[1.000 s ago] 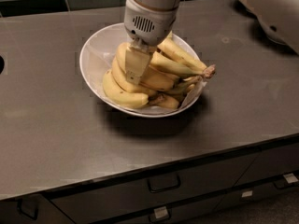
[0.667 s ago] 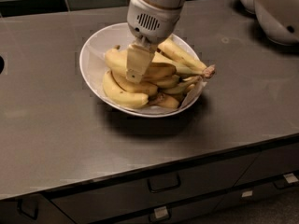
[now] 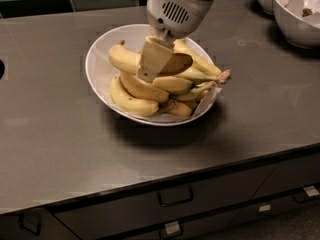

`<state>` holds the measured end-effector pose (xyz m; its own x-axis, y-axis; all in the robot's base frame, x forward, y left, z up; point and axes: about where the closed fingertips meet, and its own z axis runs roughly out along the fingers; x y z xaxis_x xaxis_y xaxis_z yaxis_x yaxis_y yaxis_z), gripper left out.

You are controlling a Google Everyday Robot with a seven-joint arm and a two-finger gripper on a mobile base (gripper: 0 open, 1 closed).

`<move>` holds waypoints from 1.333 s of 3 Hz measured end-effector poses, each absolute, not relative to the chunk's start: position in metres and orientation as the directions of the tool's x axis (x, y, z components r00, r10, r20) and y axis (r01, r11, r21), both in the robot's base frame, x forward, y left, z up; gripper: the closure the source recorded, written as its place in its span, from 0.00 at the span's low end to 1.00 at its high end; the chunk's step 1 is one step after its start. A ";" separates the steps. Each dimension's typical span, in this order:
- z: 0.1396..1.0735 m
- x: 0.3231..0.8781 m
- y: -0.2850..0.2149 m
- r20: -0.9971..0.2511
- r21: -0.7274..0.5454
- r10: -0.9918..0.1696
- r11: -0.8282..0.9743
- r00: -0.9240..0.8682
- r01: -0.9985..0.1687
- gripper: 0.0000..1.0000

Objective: Pick banana from white bowl

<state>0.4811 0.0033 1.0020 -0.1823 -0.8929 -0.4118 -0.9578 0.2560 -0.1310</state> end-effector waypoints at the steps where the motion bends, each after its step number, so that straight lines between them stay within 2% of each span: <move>1: 1.002 0.481 0.003 -0.412 -0.131 -0.893 0.256 -0.182 -0.958 1.00; 2: 1.007 0.478 -0.001 -0.403 -0.123 -0.894 0.267 -0.198 -0.956 1.00; 4: 1.034 0.458 -0.058 -0.458 -0.083 -0.852 0.325 -0.253 -0.942 1.00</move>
Offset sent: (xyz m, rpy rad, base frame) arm -0.0048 -0.0123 0.0046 -0.0257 0.0435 -0.0294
